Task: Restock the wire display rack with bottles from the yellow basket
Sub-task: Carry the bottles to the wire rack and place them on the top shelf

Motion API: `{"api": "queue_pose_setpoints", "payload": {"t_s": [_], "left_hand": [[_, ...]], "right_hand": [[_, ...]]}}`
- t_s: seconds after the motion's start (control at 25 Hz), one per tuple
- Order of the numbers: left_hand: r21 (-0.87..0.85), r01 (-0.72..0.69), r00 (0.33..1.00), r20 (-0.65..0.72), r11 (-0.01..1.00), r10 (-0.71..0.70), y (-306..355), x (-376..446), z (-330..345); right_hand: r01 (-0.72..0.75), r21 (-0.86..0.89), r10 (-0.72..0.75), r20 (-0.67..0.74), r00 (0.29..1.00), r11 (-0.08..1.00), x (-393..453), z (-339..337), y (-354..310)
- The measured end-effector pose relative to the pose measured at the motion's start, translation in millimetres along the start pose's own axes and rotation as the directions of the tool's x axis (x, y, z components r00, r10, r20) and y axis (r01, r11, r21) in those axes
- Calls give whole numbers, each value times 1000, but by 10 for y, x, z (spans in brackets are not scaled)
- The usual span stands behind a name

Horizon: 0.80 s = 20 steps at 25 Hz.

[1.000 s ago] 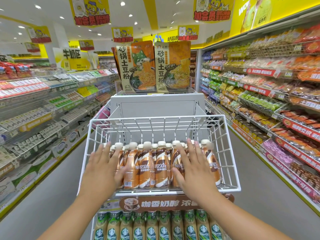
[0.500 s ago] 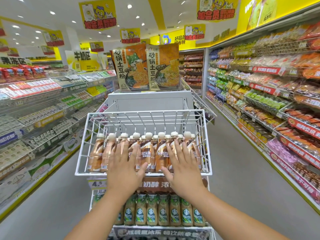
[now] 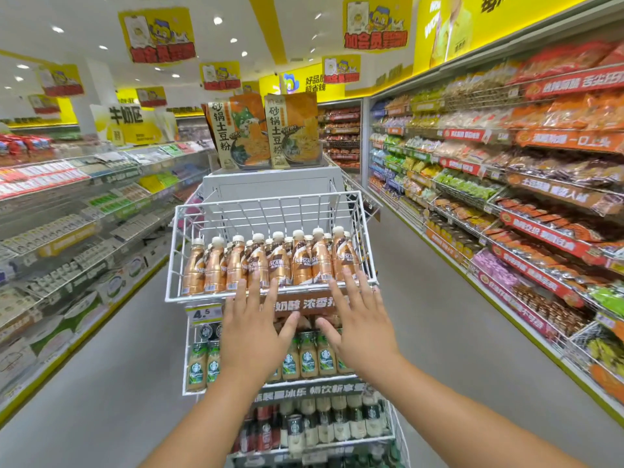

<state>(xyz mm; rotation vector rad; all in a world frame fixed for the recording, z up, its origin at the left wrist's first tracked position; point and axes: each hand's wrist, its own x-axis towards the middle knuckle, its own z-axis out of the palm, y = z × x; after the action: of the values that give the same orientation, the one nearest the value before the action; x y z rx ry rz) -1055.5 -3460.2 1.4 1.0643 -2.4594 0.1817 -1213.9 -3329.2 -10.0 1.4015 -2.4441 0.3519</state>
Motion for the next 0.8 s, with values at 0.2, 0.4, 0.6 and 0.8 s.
{"api": "queue_pose_setpoints", "payload": {"t_s": [0.2,0.4,0.6,0.8], "left_hand": [[-107,-88,991,89,990,98,133,-956,-142],[-232,-222,963,97,947,250,576,-1708,-343],[-294,-392,909,21,872,416,1403,-2121,-617],[-326,-575,807,-74,750,586,2574,-2595,-952]], "right_hand": [[-102,-25,104,72,992,994,-1217,-222,-171],[-257,-143,273,108,956,956,-2372,-601,-11],[-426,-174,428,-25,903,888,-3231,-1087,422],[-574,-209,556,-140,819,792,-4217,-1616,1053]]}}
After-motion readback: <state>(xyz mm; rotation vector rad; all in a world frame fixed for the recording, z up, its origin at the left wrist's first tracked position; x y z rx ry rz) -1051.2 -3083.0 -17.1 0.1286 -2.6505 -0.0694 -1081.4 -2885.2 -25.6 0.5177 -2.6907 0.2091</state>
